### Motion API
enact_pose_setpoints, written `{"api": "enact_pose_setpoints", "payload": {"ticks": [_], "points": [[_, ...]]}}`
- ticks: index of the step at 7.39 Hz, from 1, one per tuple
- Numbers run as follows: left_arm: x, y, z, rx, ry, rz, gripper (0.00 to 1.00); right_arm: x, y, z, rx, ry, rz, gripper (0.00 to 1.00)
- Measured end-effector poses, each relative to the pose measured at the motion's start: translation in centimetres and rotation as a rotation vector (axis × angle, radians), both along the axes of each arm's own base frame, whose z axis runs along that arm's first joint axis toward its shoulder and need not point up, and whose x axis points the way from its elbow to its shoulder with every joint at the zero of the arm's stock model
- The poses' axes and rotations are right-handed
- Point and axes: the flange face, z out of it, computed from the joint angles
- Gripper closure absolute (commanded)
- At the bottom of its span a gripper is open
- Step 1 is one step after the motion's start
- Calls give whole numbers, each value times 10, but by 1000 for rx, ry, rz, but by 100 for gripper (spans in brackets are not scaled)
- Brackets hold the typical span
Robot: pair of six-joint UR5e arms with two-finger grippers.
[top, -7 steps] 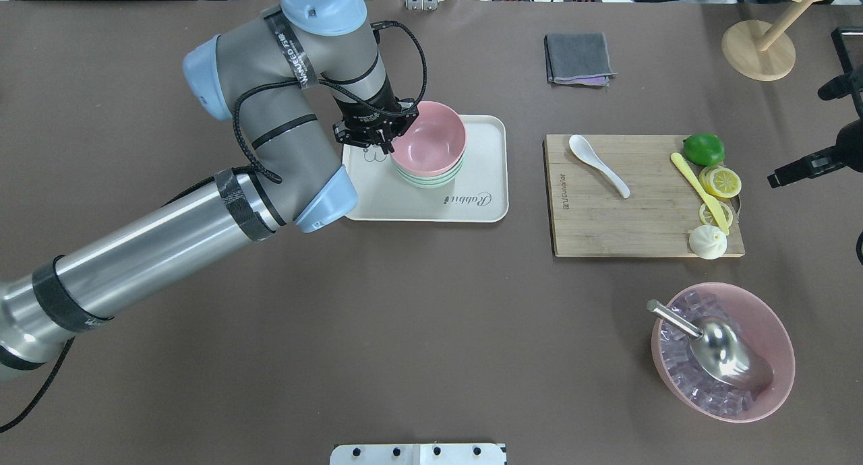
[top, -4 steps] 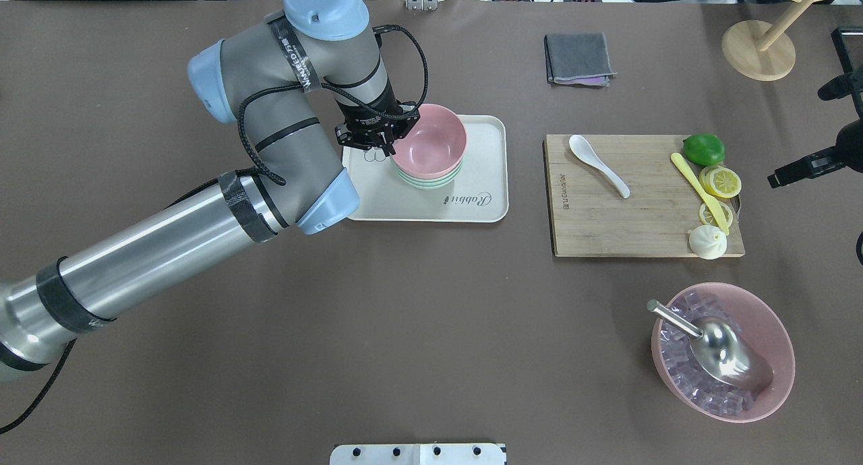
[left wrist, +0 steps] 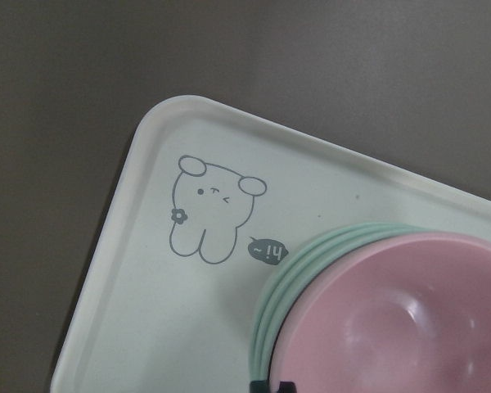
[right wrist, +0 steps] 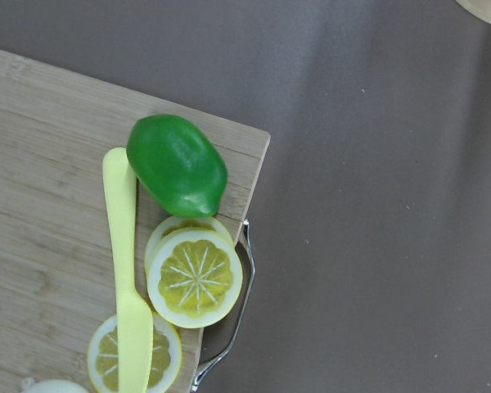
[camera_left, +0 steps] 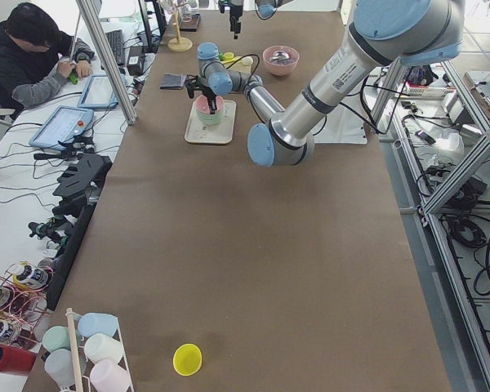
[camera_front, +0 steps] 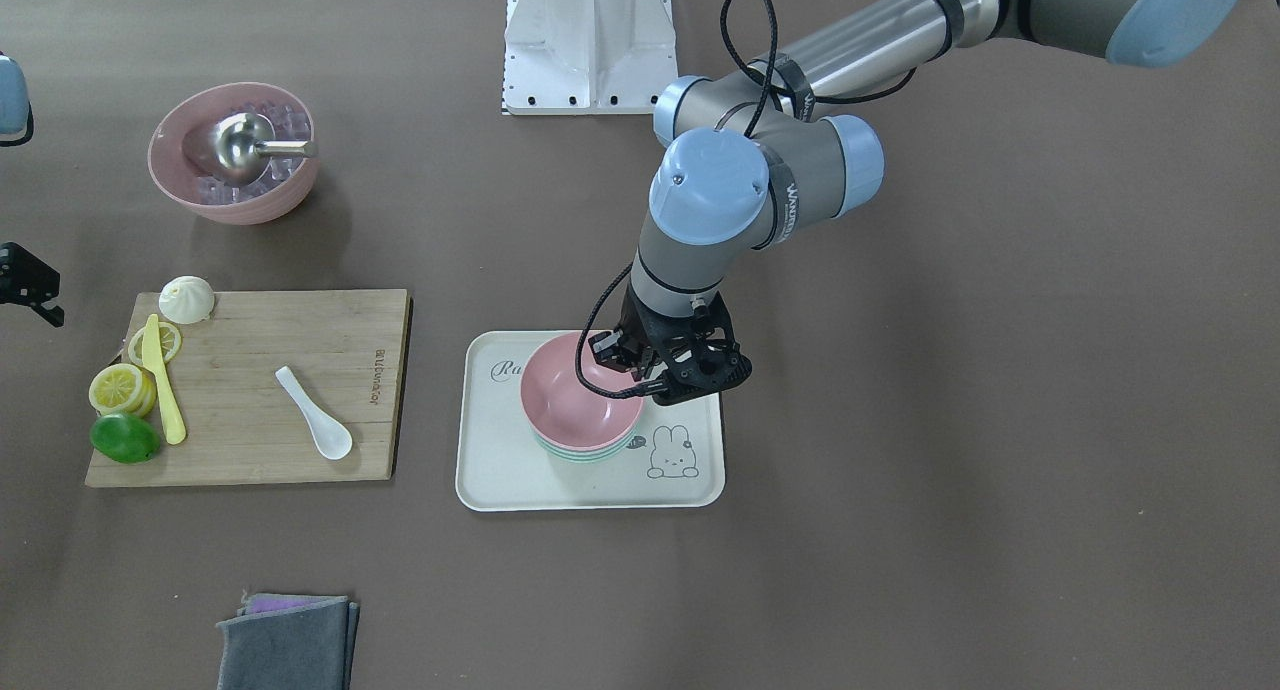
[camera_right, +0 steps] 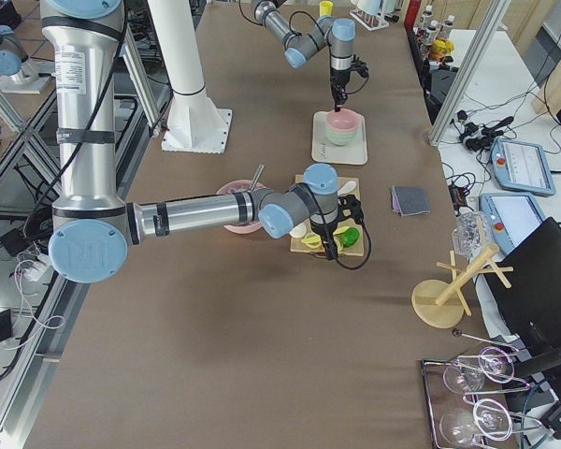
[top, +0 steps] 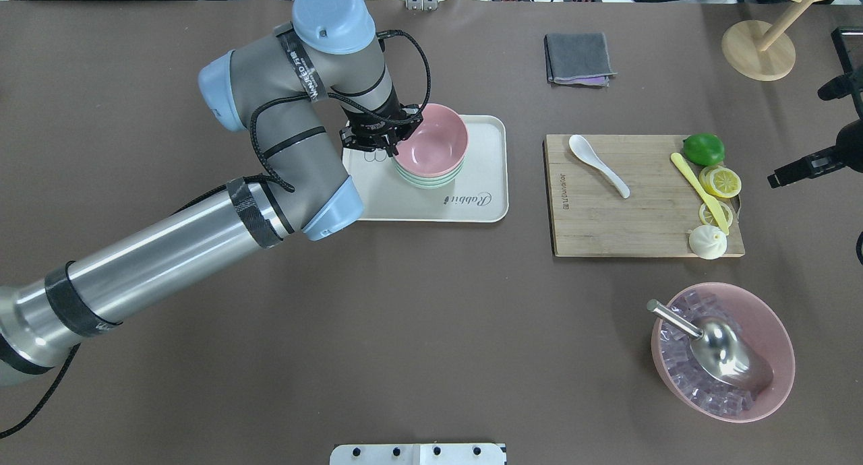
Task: Stack pink bowl on green and place spoon
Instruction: 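Lower the pink bowl onto the green bowls and open the left gripper, then withdraw the left arm while the right gripper moves over the cutting board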
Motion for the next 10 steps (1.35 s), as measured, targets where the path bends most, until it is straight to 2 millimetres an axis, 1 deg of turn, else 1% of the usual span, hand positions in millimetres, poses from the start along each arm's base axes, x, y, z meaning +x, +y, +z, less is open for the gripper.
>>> {"api": "enact_pose_setpoints", "payload": {"ticks": [2, 3, 4, 6, 7, 8, 9, 10], "points": [[3, 2, 1, 1, 0, 4, 100, 0, 0, 0, 0, 0, 0, 0], [3, 2, 1, 4, 1, 7, 26, 0, 0, 0, 0, 1, -1, 0], [3, 3, 2, 15, 7, 11, 2, 0, 0, 1, -1, 1, -1, 0], [1, 4, 4, 64, 43, 21, 2, 0, 0, 1, -2, 1, 0, 0], [-3, 4, 1, 79, 57, 23, 2, 0, 0, 1, -3, 1, 0, 0], [-12, 3, -4, 88, 74, 27, 2, -1, 0, 1, -1, 1, -1, 0], [-30, 1, -3, 90, 92, 42, 2, -3, -2, -1, 3, 0, -4, 0], [-63, -3, 11, 92, 110, 74, 2, -7, -4, -5, 10, -3, -8, 0]]}}
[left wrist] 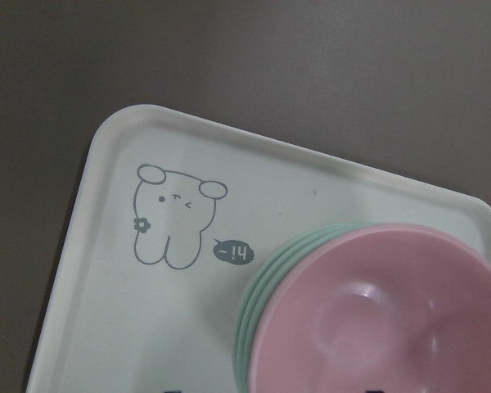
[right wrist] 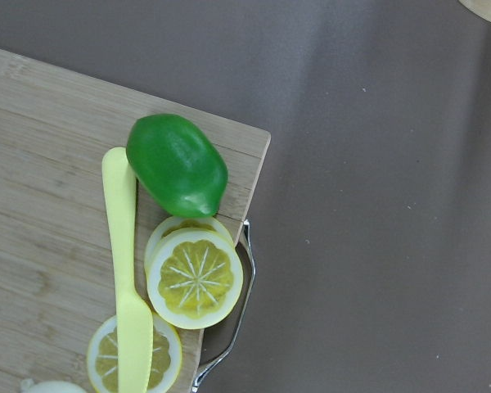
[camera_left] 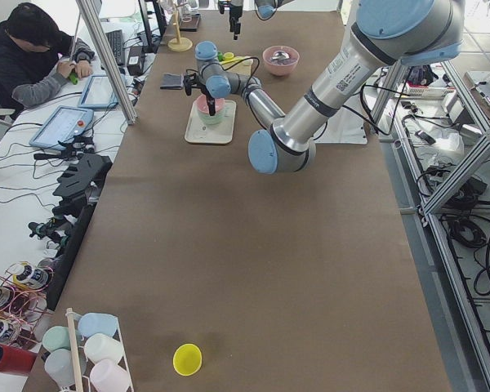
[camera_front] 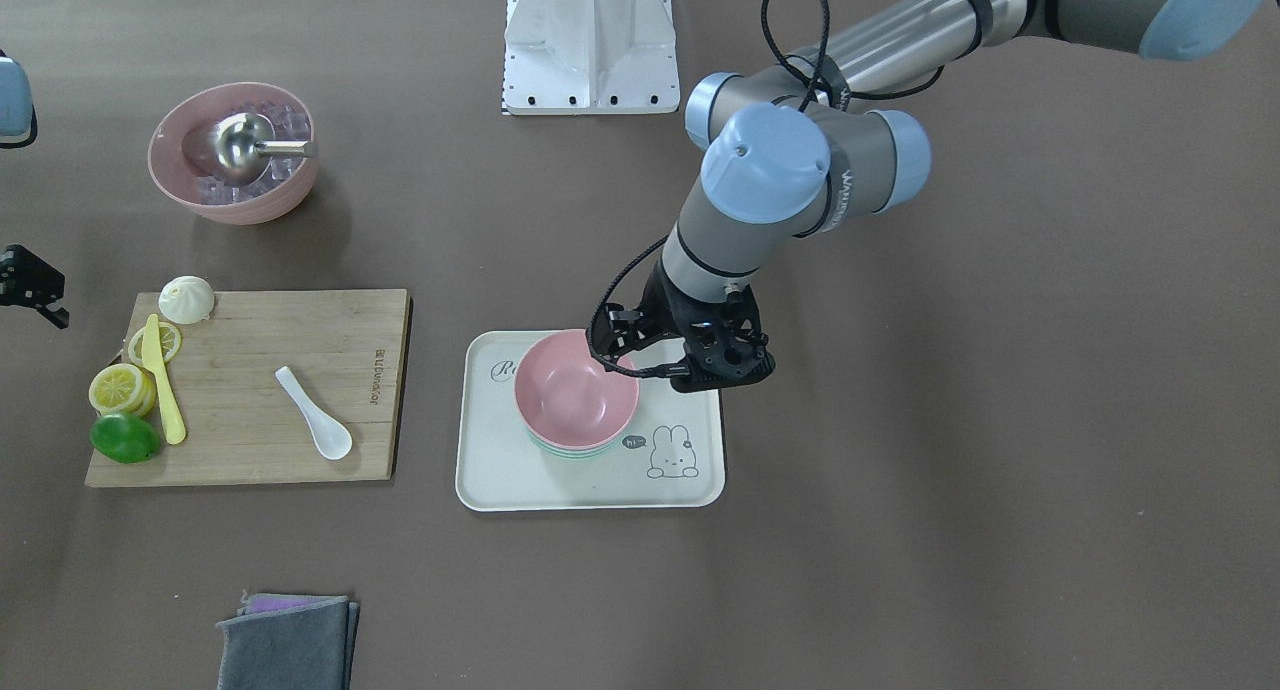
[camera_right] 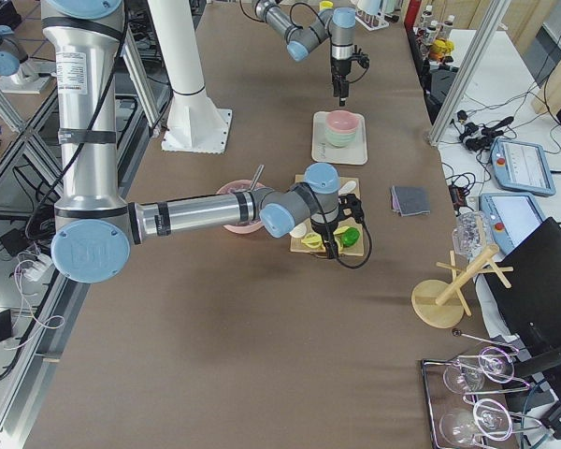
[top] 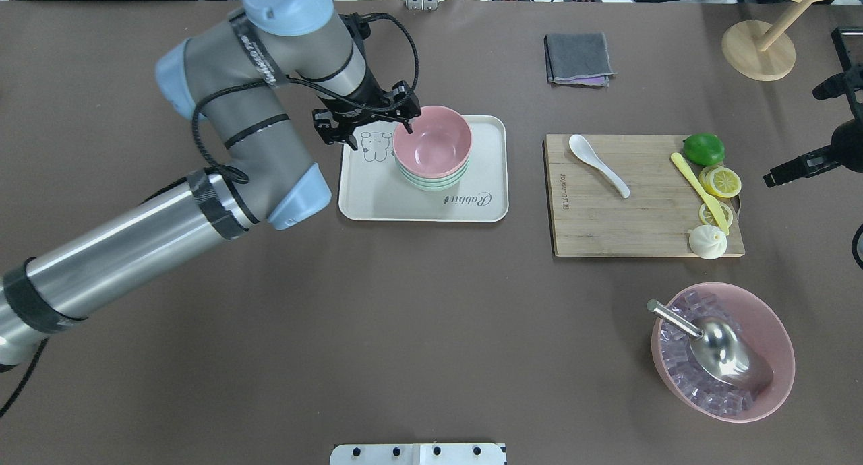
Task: Stack pink bowl on green and place spoon
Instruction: 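Withdraw the left arm while the right gripper moves over the cutting board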
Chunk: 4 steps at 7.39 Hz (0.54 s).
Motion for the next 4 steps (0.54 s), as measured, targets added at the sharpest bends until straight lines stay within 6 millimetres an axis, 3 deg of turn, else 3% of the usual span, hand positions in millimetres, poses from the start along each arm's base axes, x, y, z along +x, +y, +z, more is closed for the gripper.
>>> {"api": "enact_pose_setpoints", "payload": {"ticks": [2, 4], "points": [[-106, 1, 53, 73, -21, 77, 2, -14, -8, -14, 31, 0, -12, 0], [-219, 17, 118, 199, -121, 158, 2, -42, -17, -35, 83, 8, -36, 0]]}}
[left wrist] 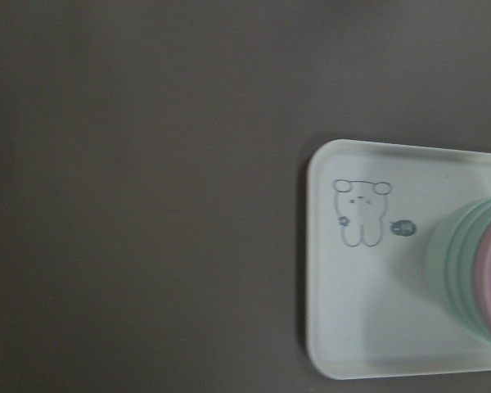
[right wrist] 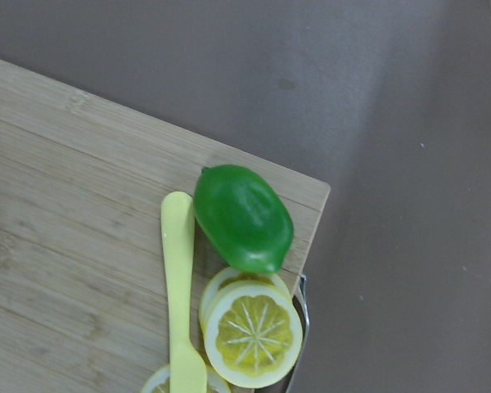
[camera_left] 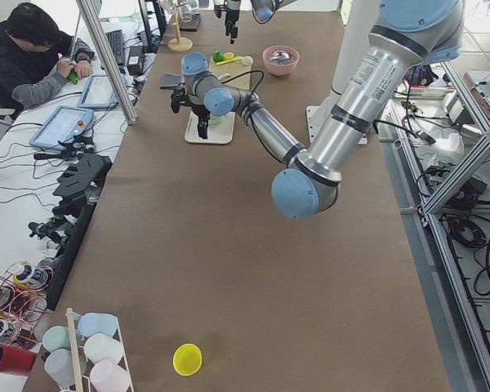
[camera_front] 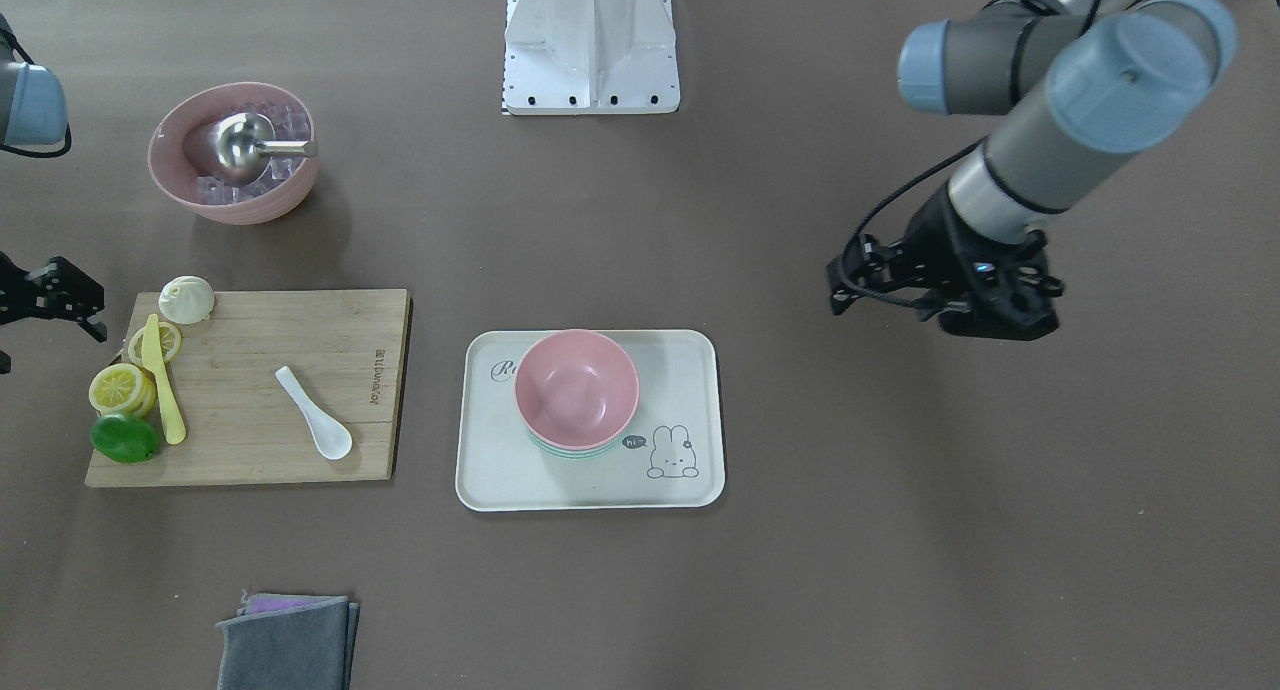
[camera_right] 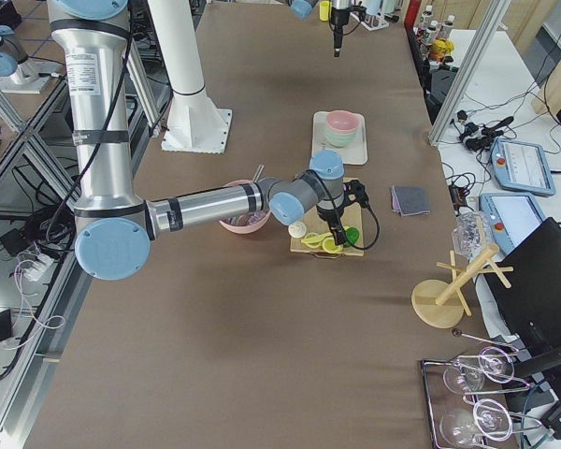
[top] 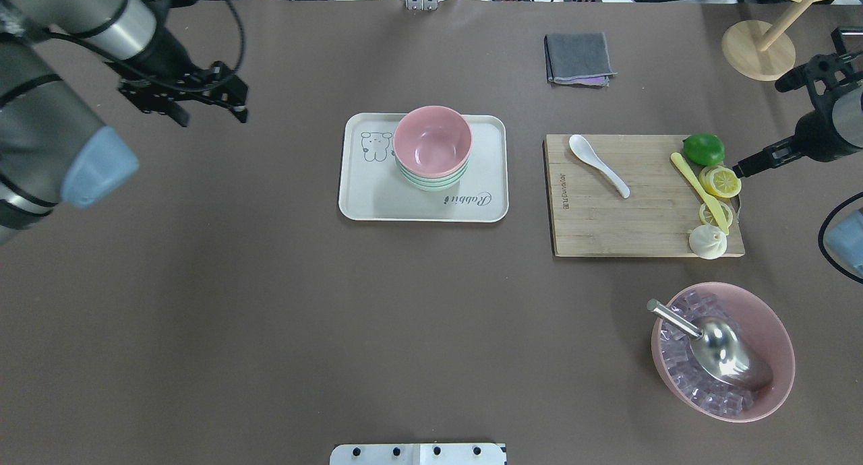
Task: Stack pink bowl on green and place spoon
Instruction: 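Withdraw the left arm while the right gripper moves over the cutting board, then lower the right gripper and grasp the white spoon's handle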
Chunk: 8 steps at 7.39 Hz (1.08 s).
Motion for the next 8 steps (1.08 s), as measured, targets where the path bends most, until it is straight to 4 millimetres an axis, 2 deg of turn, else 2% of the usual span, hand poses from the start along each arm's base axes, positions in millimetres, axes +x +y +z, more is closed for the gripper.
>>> {"api": "enact_pose_setpoints", "payload": {"ticks": [1, 2, 3, 5, 6, 7, 8], "points": [[-56, 3, 43, 54, -49, 36, 2, -18, -4, -15, 31, -2, -19, 0], [-118, 6, 96, 101, -80, 79, 2, -37, -7, -30, 59, -9, -40, 0], [-178, 11, 152, 134, -90, 117, 2, -56, -7, -43, 81, -17, -65, 0], [-292, 35, 275, 169, -102, 169, 1, -101, -1, -63, 122, -17, -122, 0], [-331, 48, 318, 186, -102, 187, 2, -125, 4, -68, 143, -6, -145, 0], [-358, 58, 347, 198, -102, 193, 2, -149, 7, -72, 158, 6, -165, 0], [-373, 67, 363, 202, -100, 195, 1, -169, 4, -75, 167, 13, -178, 7]]}}
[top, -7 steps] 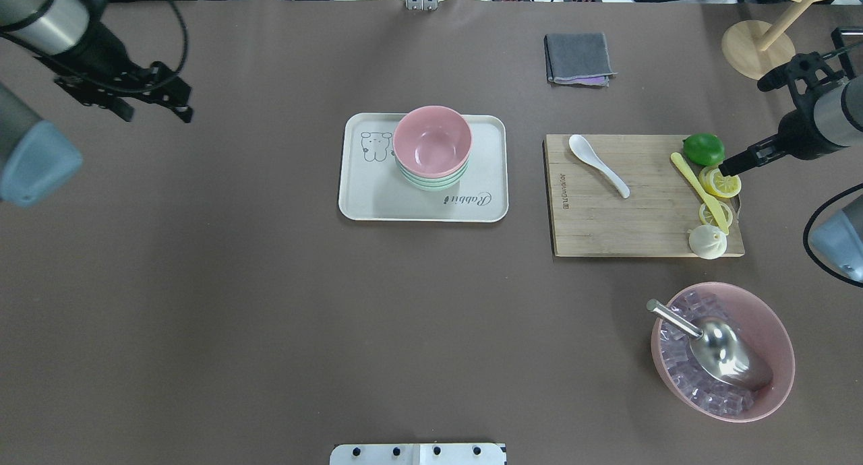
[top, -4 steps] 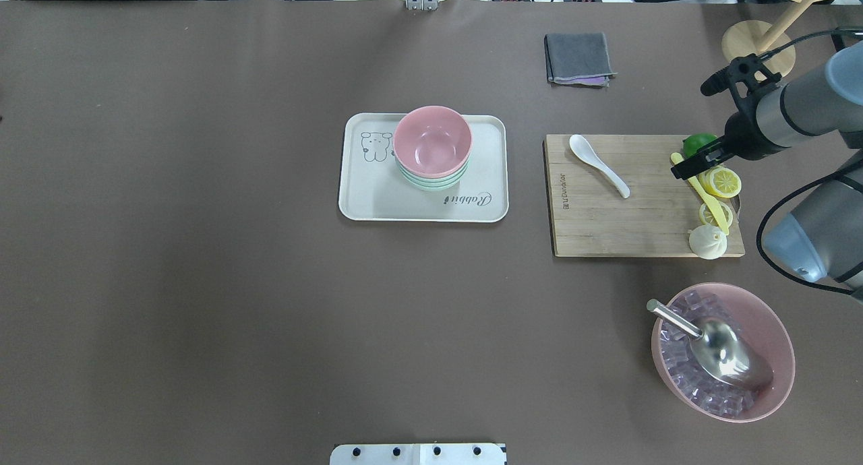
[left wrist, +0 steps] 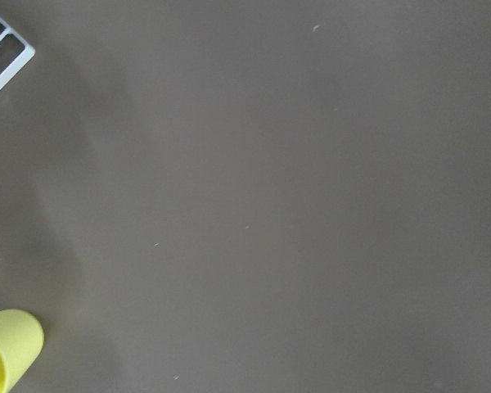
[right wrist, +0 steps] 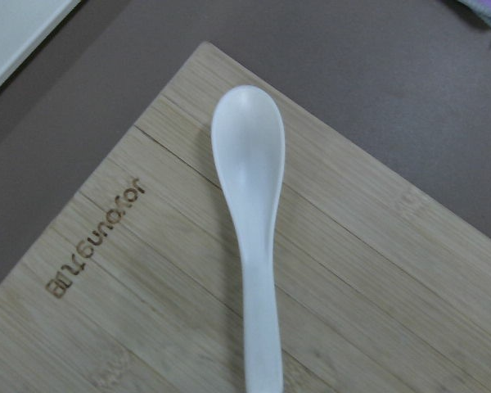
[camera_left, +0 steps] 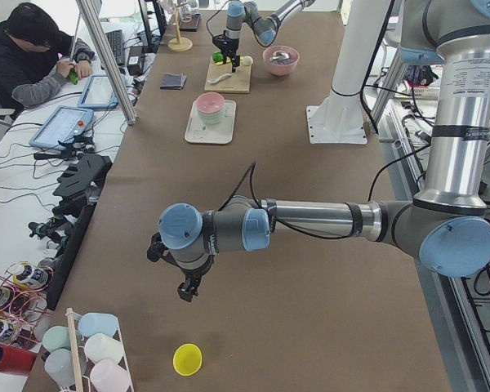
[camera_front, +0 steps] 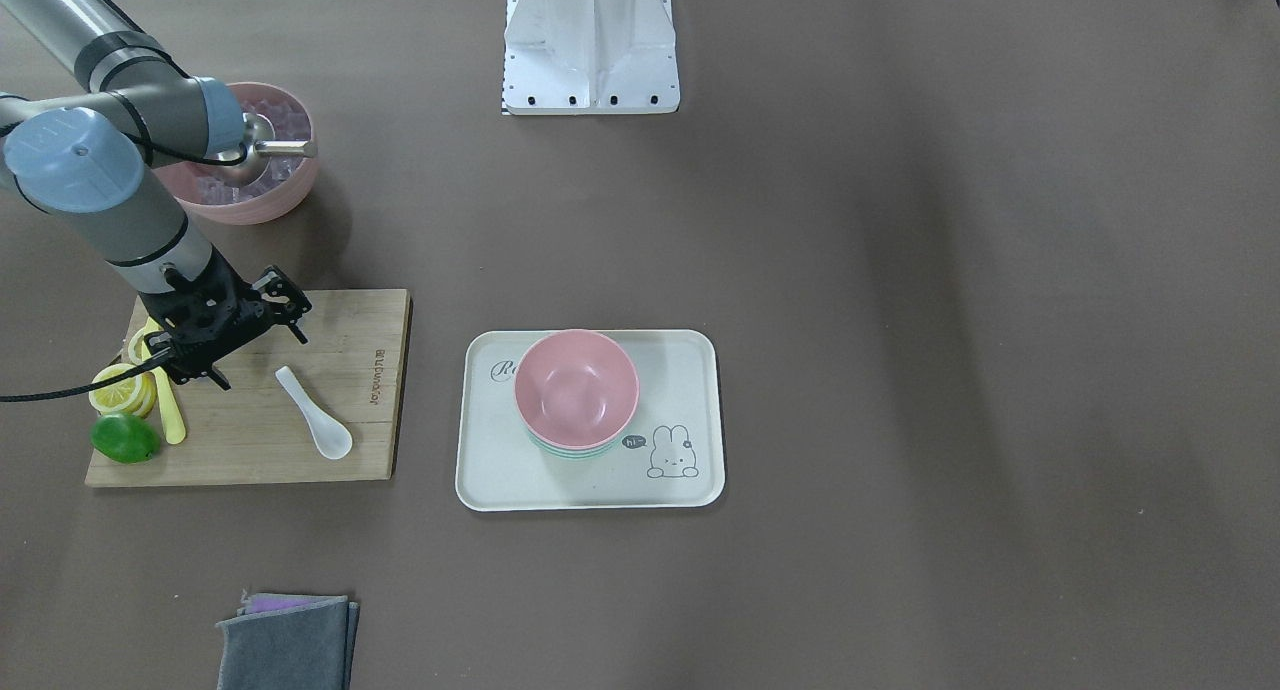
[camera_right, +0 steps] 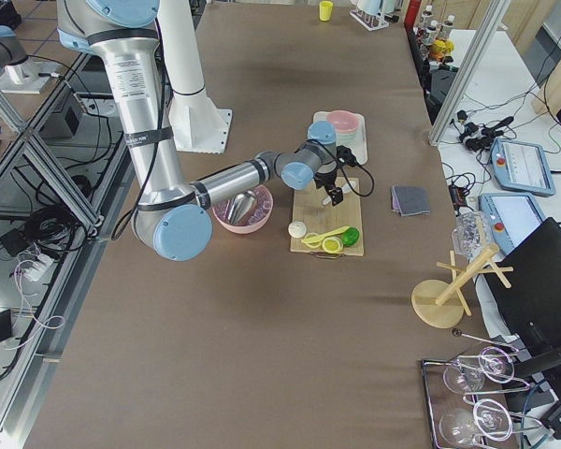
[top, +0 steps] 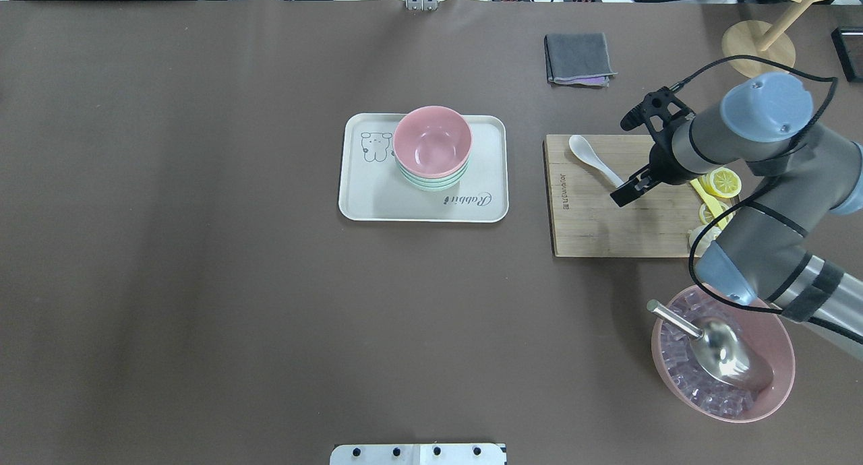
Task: Stack pink bowl on green and place spoon
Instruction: 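Lower the right gripper and grasp the white spoon's handle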
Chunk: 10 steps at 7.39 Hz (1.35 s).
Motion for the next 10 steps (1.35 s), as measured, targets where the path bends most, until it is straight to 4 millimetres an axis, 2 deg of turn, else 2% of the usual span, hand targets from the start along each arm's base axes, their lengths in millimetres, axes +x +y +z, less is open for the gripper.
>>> {"api": "enact_pose_setpoints", "payload": {"ticks": [2, 3, 7, 10], "points": [[-9, 13, 14, -6, 5, -2, 1, -21, -4, 0, 3, 9, -14, 35], [-9, 15, 16, -7, 7, -2, 2, -23, -5, 1, 2, 11, -17, 44], [-10, 17, 19, -11, 8, -3, 1, -21, -8, 4, -5, 21, -13, 65], [-10, 17, 20, -11, 6, -2, 2, -18, -11, 4, -4, 23, -9, 65]]}}
